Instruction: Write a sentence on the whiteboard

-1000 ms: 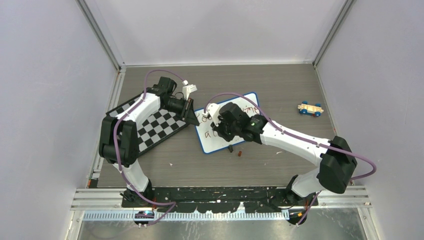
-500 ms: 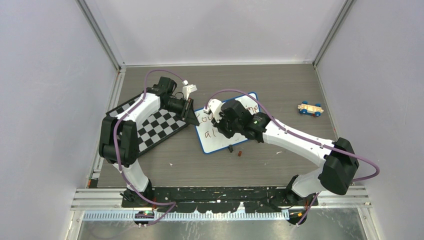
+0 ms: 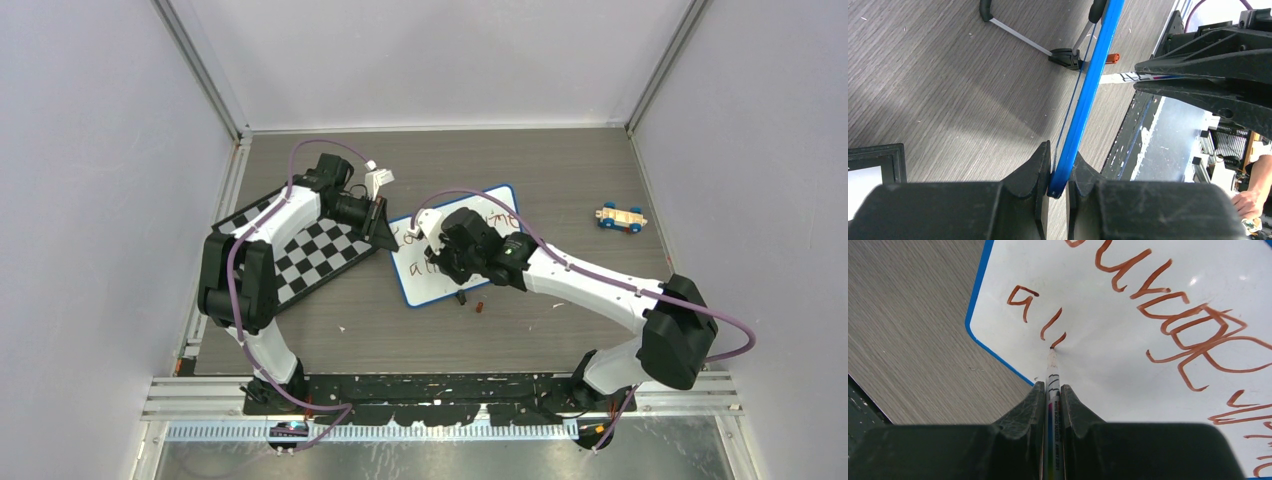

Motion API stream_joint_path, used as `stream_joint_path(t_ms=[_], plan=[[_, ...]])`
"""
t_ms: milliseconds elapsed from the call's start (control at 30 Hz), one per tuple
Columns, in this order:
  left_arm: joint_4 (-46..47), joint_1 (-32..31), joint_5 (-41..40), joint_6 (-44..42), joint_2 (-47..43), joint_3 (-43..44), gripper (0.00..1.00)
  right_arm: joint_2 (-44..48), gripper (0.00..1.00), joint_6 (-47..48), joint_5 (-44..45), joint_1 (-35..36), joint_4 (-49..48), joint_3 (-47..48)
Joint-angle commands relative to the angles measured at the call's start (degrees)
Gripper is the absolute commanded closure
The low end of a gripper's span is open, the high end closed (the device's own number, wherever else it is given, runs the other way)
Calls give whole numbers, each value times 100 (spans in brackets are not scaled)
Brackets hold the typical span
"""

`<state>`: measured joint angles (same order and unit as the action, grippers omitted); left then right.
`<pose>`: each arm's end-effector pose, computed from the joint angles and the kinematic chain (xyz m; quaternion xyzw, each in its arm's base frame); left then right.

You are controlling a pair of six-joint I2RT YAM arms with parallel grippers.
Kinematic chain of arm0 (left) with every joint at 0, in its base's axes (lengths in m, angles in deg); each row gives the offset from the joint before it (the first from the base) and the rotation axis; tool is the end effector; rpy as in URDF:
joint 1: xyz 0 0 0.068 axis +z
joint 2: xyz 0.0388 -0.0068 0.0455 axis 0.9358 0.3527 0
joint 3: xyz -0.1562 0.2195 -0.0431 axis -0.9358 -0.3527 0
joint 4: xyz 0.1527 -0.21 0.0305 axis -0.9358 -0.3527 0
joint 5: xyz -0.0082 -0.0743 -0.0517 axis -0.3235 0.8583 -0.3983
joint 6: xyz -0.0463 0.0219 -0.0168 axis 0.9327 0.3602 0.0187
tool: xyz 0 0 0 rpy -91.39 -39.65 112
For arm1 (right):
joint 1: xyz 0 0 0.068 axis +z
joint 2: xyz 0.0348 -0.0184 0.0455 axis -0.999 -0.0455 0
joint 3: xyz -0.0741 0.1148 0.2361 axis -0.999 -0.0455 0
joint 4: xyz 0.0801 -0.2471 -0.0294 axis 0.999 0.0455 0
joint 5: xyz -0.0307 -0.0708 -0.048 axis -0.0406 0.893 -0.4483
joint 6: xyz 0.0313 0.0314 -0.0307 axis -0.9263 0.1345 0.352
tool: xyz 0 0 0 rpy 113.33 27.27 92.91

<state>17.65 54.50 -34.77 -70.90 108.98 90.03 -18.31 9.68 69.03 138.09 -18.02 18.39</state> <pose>0.3276 -0.1166 0.2335 0.2571 0.8400 -0.4557 0.1434 0.1972 0.2387 0.2678 -0.4634 0.8001 0.1143 0.3633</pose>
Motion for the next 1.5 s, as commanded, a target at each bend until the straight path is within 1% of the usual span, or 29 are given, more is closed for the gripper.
stream_joint_path(t_ms=[0,333,867,1033,1200,1300,1467], plan=[[-12,-28,-186,-14,32,89,100,164,100,85,147,-34,-119,-75],[-19,-27,-203,-5,17,99,100,112,100,88,140,-223,-105,355],[-16,-27,-186,-10,26,116,100,282,100,3,-17,-249,65,-65],[-28,-27,-179,-14,27,124,100,302,100,55,95,-257,86,-3],[-24,-27,-185,-20,36,127,100,200,100,77,161,-430,106,294],[-32,-27,-178,-6,50,155,100,147,100,21,71,-490,204,503],[-56,-36,-159,-14,74,186,100,308,100,-73,-296,-491,282,461]])
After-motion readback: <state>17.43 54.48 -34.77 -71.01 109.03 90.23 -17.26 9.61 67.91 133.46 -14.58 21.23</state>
